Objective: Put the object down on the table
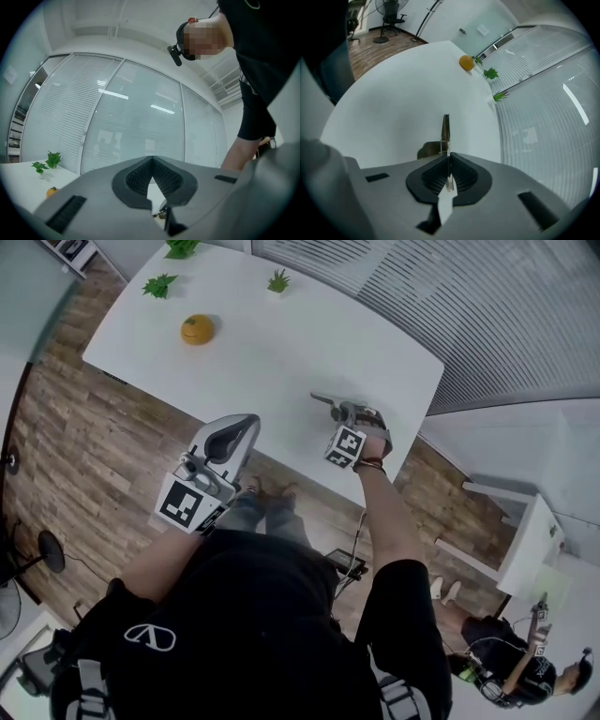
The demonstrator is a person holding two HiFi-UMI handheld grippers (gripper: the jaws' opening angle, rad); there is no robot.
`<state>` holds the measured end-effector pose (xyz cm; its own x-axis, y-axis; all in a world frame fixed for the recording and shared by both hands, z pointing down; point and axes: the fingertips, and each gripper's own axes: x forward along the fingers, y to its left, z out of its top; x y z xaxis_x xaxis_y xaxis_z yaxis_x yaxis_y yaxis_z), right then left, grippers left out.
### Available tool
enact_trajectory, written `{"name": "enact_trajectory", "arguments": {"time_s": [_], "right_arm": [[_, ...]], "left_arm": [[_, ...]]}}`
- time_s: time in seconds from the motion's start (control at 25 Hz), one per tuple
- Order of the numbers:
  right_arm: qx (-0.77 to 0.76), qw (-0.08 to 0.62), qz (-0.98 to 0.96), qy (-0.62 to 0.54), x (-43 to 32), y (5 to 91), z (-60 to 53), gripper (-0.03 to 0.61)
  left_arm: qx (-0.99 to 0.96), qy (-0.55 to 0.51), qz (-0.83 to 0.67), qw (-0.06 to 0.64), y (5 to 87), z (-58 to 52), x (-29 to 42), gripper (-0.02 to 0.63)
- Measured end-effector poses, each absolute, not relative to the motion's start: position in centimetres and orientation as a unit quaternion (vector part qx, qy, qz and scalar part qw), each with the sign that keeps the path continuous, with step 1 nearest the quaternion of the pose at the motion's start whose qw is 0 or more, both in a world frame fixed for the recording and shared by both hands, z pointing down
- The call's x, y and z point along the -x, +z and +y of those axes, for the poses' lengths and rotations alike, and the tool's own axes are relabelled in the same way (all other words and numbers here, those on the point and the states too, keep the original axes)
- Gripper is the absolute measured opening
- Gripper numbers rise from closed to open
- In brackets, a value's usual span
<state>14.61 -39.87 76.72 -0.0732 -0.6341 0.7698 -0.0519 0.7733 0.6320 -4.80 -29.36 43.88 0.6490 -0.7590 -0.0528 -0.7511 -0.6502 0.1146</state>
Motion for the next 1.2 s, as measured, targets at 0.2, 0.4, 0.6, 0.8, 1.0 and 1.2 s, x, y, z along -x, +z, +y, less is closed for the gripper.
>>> {"name": "enact_trajectory", "arguments": {"time_s": [0.2,0.4,0.6,0.8,1.0,1.2], "right_arm": [[-0.226,0.64,-0.689,-0.254,-14.1,77.2,-39.4,0.009],[-0.246,0.63,-0.698,-0.234,-14.5,77.9,-39.2,0.121],[-0.239,0.624,-0.707,-0.233,-14.9,77.4,-38.0,0.129],[-0.245,0.623,-0.72,-0.185,-15.4,77.6,-37.0,0.31],[-0.231,0.632,-0.726,-0.142,-16.1,78.1,-35.5,0.342],[-0.274,0.573,-0.756,-0.157,-14.9,73.0,-34.8,0.267]], "left_arm": [[-0.909,-0.047,-0.413,0.042,44.2,-29.4,4.6,0.005],[-0.91,-0.048,-0.41,0.04,44.0,-29.3,4.3,0.005],[-0.908,-0.061,-0.412,0.035,43.3,-29.5,3.8,0.005],[-0.913,-0.054,-0.402,0.041,43.8,-28.8,3.2,0.005],[-0.913,-0.055,-0.403,0.04,43.7,-29.0,3.5,0.005],[-0.912,-0.055,-0.404,0.037,43.7,-29.3,3.3,0.005]]}}
